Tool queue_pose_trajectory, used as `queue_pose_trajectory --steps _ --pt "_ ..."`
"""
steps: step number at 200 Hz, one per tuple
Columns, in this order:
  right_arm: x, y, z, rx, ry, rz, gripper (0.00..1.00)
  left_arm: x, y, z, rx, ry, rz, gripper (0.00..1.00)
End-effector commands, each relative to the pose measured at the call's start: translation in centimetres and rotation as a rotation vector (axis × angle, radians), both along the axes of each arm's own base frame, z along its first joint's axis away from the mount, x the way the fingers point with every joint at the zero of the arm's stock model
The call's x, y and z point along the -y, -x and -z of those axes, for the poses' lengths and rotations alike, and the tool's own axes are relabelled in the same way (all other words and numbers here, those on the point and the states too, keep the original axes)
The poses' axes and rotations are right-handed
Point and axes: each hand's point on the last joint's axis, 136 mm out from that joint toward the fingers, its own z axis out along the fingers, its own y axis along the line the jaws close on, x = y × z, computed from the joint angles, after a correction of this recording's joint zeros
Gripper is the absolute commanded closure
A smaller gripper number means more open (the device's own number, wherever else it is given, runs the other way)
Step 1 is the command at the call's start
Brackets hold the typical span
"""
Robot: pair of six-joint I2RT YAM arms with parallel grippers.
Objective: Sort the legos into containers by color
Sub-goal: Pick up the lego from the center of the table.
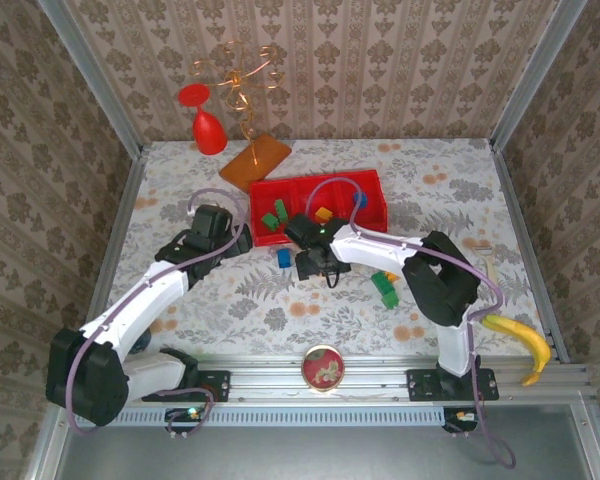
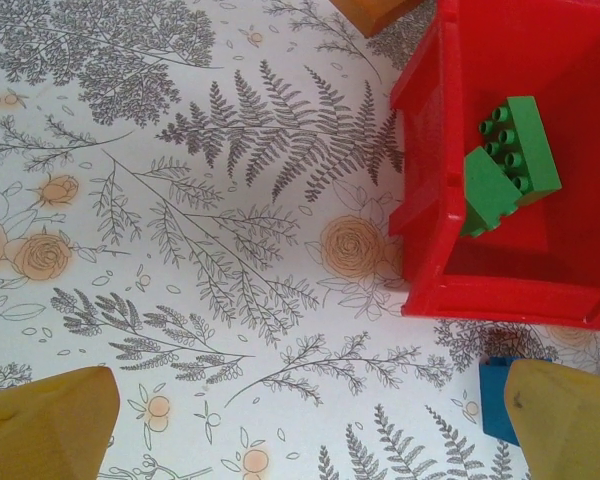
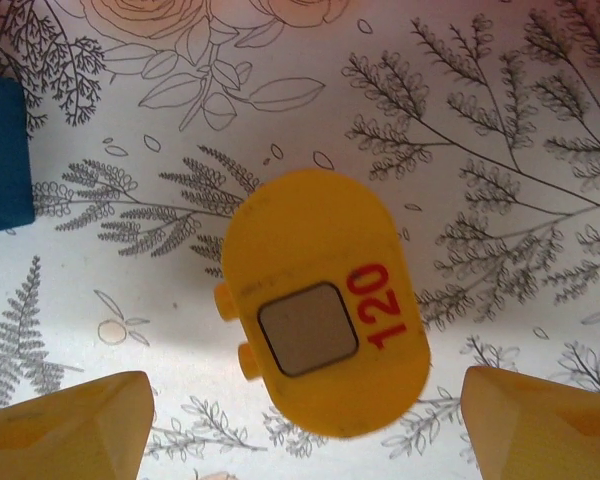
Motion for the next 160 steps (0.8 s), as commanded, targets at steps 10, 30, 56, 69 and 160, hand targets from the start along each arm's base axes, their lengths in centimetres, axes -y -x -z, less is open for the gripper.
queue_pose_trajectory --steps 10,30,56,69,160 --pt "0.4 -0.4 0.8 -0.041 0.041 -0.013 0.22 -0.7 0.1 0.0 0.004 0.049 -0.044 0.00" --pt "0.4 -0.8 1.3 -0.058 0.041 -0.012 0.26 -0.9 0.3 0.2 0.003 0.056 -0.054 0.00" --pt "0.0 -1.1 1.8 -0.063 0.028 -0.025 0.27 -1.2 0.6 0.5 -0.001 0.062 -0.062 0.00" --pt "0.0 -1.2 2.0 -0.071 0.025 -0.029 0.27 -1.3 0.6 0.5 -0.002 0.066 -0.064 0.00" --pt "-0.5 -0.8 3.0 -0.108 0.006 -0.056 0.37 -1.4 0.8 1.0 -0.013 0.077 -0.066 0.00"
